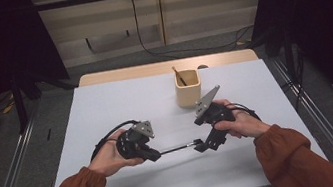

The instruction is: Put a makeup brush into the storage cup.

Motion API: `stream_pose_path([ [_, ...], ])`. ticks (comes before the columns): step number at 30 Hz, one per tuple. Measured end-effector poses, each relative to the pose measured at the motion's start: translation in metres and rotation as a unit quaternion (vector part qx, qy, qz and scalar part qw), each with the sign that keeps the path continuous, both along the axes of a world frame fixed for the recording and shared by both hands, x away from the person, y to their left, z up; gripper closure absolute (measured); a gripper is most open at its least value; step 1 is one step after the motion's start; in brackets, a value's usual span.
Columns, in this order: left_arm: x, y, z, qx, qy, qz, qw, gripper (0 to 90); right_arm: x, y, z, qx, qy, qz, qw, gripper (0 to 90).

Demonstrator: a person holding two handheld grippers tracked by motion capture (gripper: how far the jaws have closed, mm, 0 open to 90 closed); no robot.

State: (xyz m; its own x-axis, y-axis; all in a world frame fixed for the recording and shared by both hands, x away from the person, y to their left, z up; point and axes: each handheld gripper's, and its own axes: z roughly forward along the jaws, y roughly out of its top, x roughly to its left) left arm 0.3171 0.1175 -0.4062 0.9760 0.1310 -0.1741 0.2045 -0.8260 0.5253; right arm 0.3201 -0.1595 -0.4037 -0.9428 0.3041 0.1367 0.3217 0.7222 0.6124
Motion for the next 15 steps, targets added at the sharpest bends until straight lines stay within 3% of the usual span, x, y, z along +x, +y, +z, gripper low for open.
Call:
stream_pose_path([
  [15, -0.002, 0.018, -0.003, -0.012, 0.006, 0.016, 0.9998, 85.6, -0.015, -0.038, -0.001, 0.026, -0.016, -0.041, 0.9987, 3.4],
])
